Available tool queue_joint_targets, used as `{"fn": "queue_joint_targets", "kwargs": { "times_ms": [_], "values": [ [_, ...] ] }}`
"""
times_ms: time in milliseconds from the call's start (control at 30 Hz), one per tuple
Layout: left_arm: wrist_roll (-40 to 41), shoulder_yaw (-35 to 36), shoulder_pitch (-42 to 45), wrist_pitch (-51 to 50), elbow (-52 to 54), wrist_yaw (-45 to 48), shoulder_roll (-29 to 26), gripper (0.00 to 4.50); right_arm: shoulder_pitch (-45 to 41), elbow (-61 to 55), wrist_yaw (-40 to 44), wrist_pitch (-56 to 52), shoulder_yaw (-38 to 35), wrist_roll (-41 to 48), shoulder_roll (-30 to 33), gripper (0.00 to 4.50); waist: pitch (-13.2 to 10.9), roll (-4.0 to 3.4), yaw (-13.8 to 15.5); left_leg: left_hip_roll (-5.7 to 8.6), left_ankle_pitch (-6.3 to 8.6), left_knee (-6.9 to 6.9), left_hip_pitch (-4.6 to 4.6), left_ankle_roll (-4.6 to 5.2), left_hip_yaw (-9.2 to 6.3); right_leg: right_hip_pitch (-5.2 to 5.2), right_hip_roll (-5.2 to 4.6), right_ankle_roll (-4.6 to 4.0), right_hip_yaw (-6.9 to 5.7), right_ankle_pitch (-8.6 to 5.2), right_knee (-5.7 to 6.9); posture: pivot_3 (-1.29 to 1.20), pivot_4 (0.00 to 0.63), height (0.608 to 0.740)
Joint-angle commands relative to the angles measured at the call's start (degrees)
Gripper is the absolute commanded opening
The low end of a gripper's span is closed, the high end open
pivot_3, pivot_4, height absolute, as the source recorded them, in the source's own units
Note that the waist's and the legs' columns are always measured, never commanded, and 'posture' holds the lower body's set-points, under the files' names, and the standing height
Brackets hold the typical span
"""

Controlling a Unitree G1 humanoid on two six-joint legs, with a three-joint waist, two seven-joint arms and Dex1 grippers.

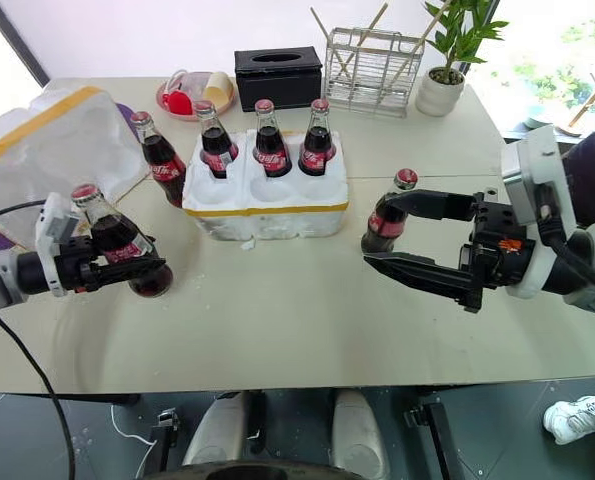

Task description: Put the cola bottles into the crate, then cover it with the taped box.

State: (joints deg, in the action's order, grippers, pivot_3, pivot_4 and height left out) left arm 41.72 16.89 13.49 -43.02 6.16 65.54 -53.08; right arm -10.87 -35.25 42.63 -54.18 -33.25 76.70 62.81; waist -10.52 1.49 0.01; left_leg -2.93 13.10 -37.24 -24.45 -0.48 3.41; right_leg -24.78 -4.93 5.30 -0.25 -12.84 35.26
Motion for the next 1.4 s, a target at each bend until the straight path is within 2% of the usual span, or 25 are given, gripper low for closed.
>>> {"fn": "queue_joint_targets", "kwargs": {
  "times_ms": [33, 100, 167, 367, 467, 567, 800, 1100, 1167, 1233, 1400],
  "values": [
    [8.2, 3.0, 8.3, -4.3, 5.2, -2.4, 0.4, 2.87, 0.0, -0.8, -0.2, 1.8, -0.1, -1.4, 0.1, 4.50, 0.0, 0.05, 0.5, 0.01, 0.00, -0.03, 0.00, 0.00, 0.00, 0.01, 0.00, 0.00, 0.00, 0.00, 0.00, 0.00, 0.150, 0.740],
    [8.8, -0.9, 19.0, -5.2, 3.7, -7.7, 6.2, 2.87, 0.0, -0.4, -1.1, 2.6, 1.0, -3.9, -0.4, 4.50, 0.0, 0.05, 1.2, 0.03, 0.00, -0.07, 0.00, 0.00, 0.00, 0.06, 0.00, 0.00, 0.00, 0.00, -0.01, 0.00, 0.150, 0.740],
    [6.0, -5.2, 27.4, -3.7, 1.1, -10.8, 12.1, 2.87, 0.3, -0.1, -1.5, 3.3, 1.5, -5.5, -0.8, 4.50, -0.1, 0.12, 2.3, 0.09, -0.01, -0.26, -0.03, 0.00, -0.24, 0.25, 0.11, 0.01, -0.06, 0.00, -0.02, 0.00, 0.150, 0.740],
    [-5.6, -13.5, 39.2, 6.9, -13.3, -13.4, 23.1, 2.87, 1.6, -1.3, -2.9, 4.2, 0.6, -5.8, -2.2, 4.50, 0.0, 0.11, 1.9, 0.12, 0.08, -0.45, -0.05, 0.17, -0.23, 0.34, 0.26, 0.06, 0.10, 0.01, -0.04, 0.00, 0.150, 0.740],
    [-10.8, -16.7, 42.2, 12.0, -20.7, -12.5, 26.3, 2.87, 2.9, -2.1, -3.9, 4.4, -0.4, -5.6, -2.6, 4.50, 0.0, 0.12, 1.7, 0.05, 0.09, -0.43, -0.05, 0.19, -0.36, 0.30, 0.39, 0.07, 0.07, 0.01, 0.03, 0.00, 0.150, 0.740],
    [-14.7, -18.7, 43.6, 17.2, -27.0, -10.1, 28.3, 2.87, 4.8, -3.1, -4.6, 4.5, -1.8, -5.4, -3.0, 4.50, -0.1, 0.12, 1.6, 0.05, 0.09, -0.42, -0.09, 0.20, -0.38, 0.28, 0.39, 0.07, 0.06, 0.00, 0.02, 0.00, 0.150, 0.740],
    [-16.9, -17.9, 45.1, 22.1, -36.5, -8.4, 33.1, 2.87, 7.7, -5.0, -6.8, 5.1, -3.3, -4.5, -4.5, 4.50, -0.1, 0.12, 1.7, 0.06, 0.09, -0.47, -0.14, 0.20, -0.37, 0.28, 0.35, 0.07, 0.06, 0.00, 0.02, 0.00, 0.150, 0.740],
    [-28.4, -23.6, 45.5, 31.1, -47.0, -8.6, 35.8, 2.87, 10.6, -6.4, -6.0, 6.4, -2.6, -7.7, -4.0, 4.50, 0.0, 0.10, 2.2, 0.06, 0.11, -0.56, -0.16, 0.23, -0.38, 0.31, 0.35, 0.08, 0.05, 0.01, 0.03, 0.00, 0.150, 0.740],
    [-28.9, -23.5, 45.6, 31.0, -48.0, -8.5, 36.1, 3.88, 10.6, -6.5, -5.7, 6.6, -2.2, -8.2, -4.1, 4.50, 0.0, 0.10, 2.2, 0.06, 0.12, -0.65, -0.15, 0.23, -0.39, 0.37, 0.34, 0.08, 0.05, 0.01, 0.03, 0.00, 0.150, 0.740],
    [-29.2, -23.6, 45.0, 30.8, -46.9, -7.3, 35.7, 4.45, 10.3, -6.2, -5.7, 6.9, -1.4, -8.7, -4.3, 4.50, 0.0, 0.10, 2.1, 0.06, 0.12, -0.72, -0.15, 0.23, -0.40, 0.42, 0.32, 0.07, 0.05, 0.02, 0.04, 0.00, 0.150, 0.740],
    [-27.2, -22.0, 42.3, 27.0, -38.6, -4.8, 33.4, 4.45, 9.3, -5.3, -4.9, 7.7, 0.8, -9.9, -4.2, 4.50, 0.0, 0.09, 1.9, 0.06, 0.15, -0.73, -0.14, 0.29, -0.40, 0.41, 0.31, 0.07, 0.06, 0.02, 0.04, 0.00, 0.150, 0.740]
  ]
}}
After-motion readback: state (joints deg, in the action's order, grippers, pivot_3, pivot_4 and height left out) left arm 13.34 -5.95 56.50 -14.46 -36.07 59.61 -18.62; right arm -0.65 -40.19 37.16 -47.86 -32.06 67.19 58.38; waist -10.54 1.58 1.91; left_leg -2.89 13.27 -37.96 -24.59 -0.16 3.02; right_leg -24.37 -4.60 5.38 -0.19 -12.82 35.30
